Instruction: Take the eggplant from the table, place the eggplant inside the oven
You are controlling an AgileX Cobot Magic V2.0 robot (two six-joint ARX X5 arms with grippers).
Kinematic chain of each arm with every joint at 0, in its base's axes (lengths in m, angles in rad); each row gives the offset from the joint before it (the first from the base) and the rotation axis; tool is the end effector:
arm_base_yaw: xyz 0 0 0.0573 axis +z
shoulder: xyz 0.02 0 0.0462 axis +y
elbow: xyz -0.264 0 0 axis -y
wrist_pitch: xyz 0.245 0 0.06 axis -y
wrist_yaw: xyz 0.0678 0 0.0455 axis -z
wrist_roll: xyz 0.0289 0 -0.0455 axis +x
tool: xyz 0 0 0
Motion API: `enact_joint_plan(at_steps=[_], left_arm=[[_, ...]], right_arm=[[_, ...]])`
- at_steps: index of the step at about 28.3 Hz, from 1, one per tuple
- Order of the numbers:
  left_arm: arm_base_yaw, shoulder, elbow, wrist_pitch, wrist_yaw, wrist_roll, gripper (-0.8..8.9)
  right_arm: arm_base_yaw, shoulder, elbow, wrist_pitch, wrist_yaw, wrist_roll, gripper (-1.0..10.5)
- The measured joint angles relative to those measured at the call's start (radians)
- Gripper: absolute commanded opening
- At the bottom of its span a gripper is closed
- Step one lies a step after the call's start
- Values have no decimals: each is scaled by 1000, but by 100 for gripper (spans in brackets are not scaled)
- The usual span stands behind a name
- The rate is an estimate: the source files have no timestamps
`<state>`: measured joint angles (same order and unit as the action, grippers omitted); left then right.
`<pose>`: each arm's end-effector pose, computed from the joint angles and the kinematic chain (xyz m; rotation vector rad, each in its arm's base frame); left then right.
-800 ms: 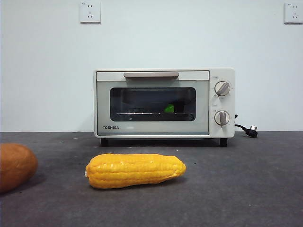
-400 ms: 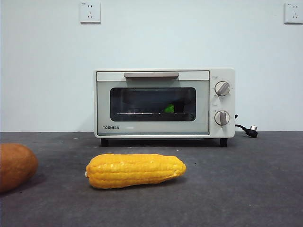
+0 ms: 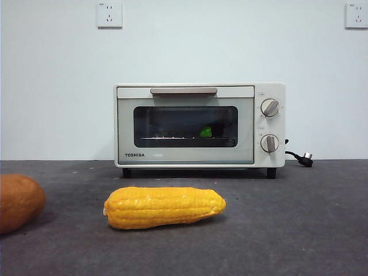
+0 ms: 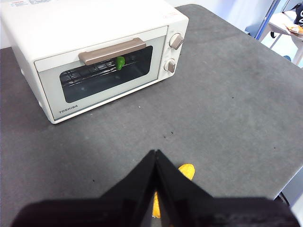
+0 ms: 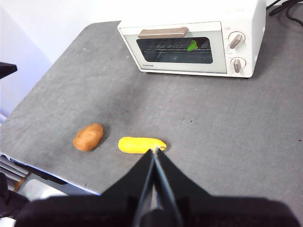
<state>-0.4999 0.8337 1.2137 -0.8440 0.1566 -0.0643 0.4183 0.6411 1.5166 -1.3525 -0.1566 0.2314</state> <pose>0.1154 -0.0682 0.4024 0.0198 0.4857 -0.6290 0.0026 0.0061 0.4437 0.1576 0.5418 0.5052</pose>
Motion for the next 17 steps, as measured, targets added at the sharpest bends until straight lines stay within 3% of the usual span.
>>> enact_joint_plan(at_steps=[13,17], left_arm=[[0,2,0,10,-1,0,-4],[0,2,0,-70,0,0,-4]], right_arm=[[0,0,0,0,0,0,1],[0,0,0,0,0,0,1]])
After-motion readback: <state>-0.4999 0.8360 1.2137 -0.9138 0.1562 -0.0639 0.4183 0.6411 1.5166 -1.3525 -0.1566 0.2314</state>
